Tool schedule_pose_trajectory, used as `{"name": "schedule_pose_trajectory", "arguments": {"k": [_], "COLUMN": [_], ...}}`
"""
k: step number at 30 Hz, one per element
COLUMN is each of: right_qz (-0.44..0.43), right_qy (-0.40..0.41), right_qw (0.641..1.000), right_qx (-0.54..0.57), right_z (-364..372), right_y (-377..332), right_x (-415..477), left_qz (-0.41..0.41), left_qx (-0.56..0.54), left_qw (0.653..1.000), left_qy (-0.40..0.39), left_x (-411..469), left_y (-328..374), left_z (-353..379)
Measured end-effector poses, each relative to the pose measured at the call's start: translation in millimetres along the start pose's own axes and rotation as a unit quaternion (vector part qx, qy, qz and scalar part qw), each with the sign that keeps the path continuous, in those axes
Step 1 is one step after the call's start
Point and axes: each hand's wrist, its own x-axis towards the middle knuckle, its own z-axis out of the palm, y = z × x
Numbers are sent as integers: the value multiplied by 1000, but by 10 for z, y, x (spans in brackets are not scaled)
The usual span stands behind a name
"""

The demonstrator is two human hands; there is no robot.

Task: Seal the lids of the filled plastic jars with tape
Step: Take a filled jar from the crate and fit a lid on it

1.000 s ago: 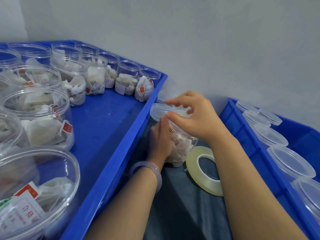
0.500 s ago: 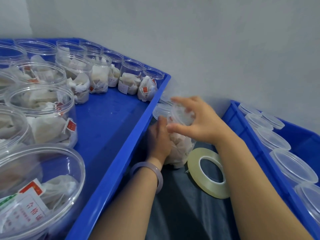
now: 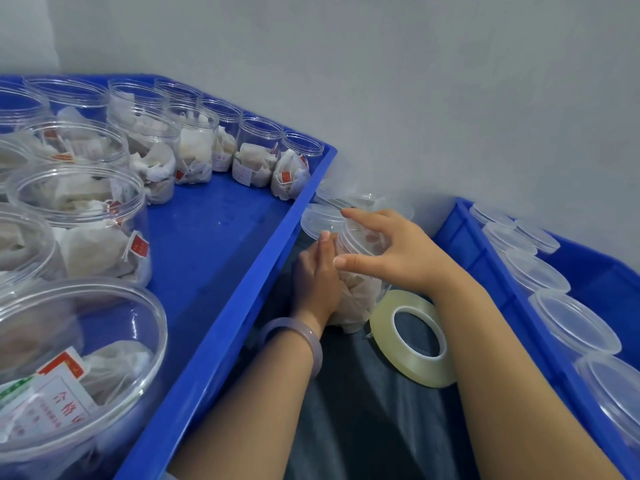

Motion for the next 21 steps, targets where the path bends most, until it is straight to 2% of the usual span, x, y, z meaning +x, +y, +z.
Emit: {"name": "schedule_pose_trajectory", "arguments": {"k": [6,10,13,18,21], "right_qz": [-16,31,82,149,144], "right_qy": [-21,22,65,7,-30], "right_qw": [999,997,991,982,978], "right_qx": [-45,-65,-88,-114,-147], "right_z": [-43,88,188,148,176], "right_y": [-5,-41,-117,-222,-243], "right_x": [28,26,14,42,-22], "left_qz": [-1,25,12,12,10], "left_qx": [81,34,32,32,29], "left_qw": [995,999,999,999,999], "left_qy": [-65,-12,13,18,10], "left_x": [20,41,61,56,46], "left_y": [-10,-31,-76,-90,-54], "left_z": [-24,-17,12,29,25]}}
